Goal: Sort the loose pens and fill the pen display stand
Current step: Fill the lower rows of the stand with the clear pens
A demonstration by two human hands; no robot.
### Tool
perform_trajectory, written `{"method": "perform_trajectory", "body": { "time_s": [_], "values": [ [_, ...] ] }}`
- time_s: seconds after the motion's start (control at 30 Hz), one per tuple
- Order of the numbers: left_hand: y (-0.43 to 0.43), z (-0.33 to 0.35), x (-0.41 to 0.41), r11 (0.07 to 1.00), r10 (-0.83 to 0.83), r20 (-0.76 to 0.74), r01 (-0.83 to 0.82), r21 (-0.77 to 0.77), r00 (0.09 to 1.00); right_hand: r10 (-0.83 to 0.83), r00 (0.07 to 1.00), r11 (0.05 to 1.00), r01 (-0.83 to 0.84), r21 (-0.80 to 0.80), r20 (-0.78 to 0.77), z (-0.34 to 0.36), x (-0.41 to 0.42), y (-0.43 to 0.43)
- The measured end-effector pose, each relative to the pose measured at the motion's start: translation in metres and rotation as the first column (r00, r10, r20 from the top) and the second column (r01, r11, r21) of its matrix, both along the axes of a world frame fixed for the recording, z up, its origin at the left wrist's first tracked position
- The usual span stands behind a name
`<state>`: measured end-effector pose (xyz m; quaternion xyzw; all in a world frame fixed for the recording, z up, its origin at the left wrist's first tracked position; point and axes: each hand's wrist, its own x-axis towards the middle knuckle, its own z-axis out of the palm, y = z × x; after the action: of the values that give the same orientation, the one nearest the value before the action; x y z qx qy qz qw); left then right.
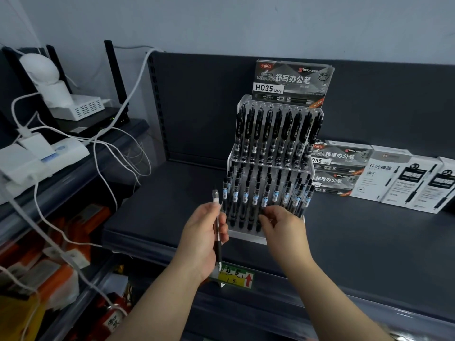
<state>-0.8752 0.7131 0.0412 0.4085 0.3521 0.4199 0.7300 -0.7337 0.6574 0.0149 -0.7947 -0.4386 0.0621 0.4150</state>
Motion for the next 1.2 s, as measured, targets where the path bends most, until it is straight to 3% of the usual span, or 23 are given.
{"method": "perform_trajectory", "body": {
  "time_s": [0.17, 0.3, 0.5, 0.77, 0.83, 0.9, 1.0, 1.2],
  "values": [
    [-0.001, 0.000, 0.000, 0.999, -0.028, 0.047, 0.028, -0.020, 0.999, -0.014, 0.999, 1.000, 0.014, 0.021, -0.036, 0.000, -0.001, -0.006],
    [-0.004, 0.000, 0.002, 0.998, -0.042, 0.084, 0.046, -0.048, 0.996, -0.031, 0.988, 0.987, 0.054, 0.154, -0.151, 0.007, -0.011, -0.018],
    [-0.017, 0.002, 0.012, 0.988, -0.134, 0.101, 0.141, -0.066, 0.986, 0.274, 0.904, 0.961, -0.246, 0.123, -0.329, 0.028, -0.039, -0.031],
    [-0.026, -0.001, 0.017, 0.985, -0.170, 0.075, 0.172, -0.022, 0.983, 0.211, 0.908, 0.977, -0.189, 0.096, -0.361, 0.022, -0.034, -0.036],
    [-0.022, -0.005, 0.014, 0.992, -0.126, 0.001, 0.126, 0.024, 0.992, 0.145, 0.918, 0.988, -0.116, 0.098, -0.370, 0.024, -0.021, -0.035],
    [-0.011, -0.012, 0.011, 0.991, -0.009, -0.177, 0.033, 0.130, 0.984, 0.065, 0.923, 0.993, -0.021, 0.119, -0.379, 0.028, -0.005, -0.033],
    [0.011, -0.021, 0.009, 0.942, 0.174, -0.421, -0.027, 0.333, 0.890, 0.003, 0.936, 0.983, 0.062, 0.172, -0.352, 0.037, 0.014, -0.027],
    [0.035, -0.039, 0.014, 0.894, 0.217, -0.607, 0.094, 0.438, 0.764, -0.036, 0.957, 0.988, 0.077, 0.131, -0.287, 0.026, 0.017, -0.015]
  ]
}}
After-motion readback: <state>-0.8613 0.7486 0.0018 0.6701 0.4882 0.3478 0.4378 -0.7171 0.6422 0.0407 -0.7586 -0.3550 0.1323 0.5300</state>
